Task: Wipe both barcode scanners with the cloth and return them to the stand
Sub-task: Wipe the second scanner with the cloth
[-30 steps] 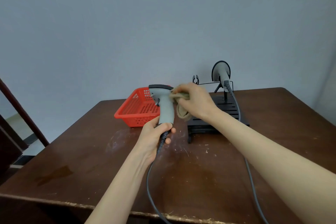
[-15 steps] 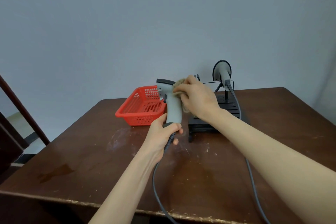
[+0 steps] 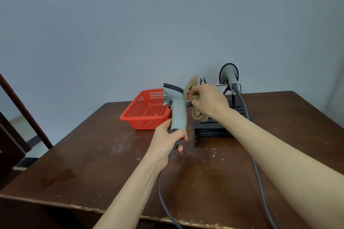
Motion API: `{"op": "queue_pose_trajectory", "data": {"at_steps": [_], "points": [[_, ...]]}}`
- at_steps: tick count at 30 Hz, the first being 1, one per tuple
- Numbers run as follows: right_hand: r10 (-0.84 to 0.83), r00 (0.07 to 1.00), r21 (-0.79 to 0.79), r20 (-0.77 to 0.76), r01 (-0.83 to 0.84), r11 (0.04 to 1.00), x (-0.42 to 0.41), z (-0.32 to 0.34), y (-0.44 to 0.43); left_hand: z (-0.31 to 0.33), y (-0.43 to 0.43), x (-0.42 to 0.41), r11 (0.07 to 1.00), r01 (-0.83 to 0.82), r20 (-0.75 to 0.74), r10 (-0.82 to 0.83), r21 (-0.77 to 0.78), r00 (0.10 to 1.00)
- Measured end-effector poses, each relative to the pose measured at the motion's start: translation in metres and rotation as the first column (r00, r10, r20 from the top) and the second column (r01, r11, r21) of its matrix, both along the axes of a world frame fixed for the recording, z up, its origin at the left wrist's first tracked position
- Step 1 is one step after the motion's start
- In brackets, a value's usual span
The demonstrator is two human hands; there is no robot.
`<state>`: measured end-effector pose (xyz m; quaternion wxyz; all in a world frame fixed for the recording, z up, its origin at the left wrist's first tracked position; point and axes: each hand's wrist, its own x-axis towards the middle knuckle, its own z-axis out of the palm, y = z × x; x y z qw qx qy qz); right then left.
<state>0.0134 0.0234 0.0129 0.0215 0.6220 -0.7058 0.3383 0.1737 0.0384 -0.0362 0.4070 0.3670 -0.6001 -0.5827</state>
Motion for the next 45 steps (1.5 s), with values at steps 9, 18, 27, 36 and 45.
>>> {"op": "queue_pose_trajectory", "data": {"at_steps": [9, 18, 27, 36, 45], "points": [[0.031, 0.999, -0.014, -0.004, -0.031, 0.999, 0.003, 0.004, 0.001, -0.002, 0.001, -0.002, 1.0, -0.018, -0.027, 0.018, -0.003, 0.999], [0.182, 0.975, -0.159, 0.128, -0.161, 0.974, 0.006, -0.001, 0.009, 0.005, -0.009, 0.003, 0.998, -0.053, -0.006, 0.053, -0.016, 0.999], [0.506, 0.859, 0.111, 0.079, -0.511, 0.852, 0.025, -0.006, 0.023, 0.0, -0.01, -0.001, 0.999, -0.037, -0.013, 0.036, -0.017, 0.999], [0.333, 0.943, 0.026, -0.027, -0.332, 0.943, 0.016, -0.006, 0.01, -0.002, -0.006, -0.004, 1.0, 0.011, 0.0, -0.011, 0.018, 1.0], [0.184, 0.983, -0.062, 0.021, -0.182, 0.981, 0.015, -0.011, 0.002, -0.003, -0.007, -0.002, 0.998, 0.008, -0.005, -0.008, 0.065, 1.0]]}}
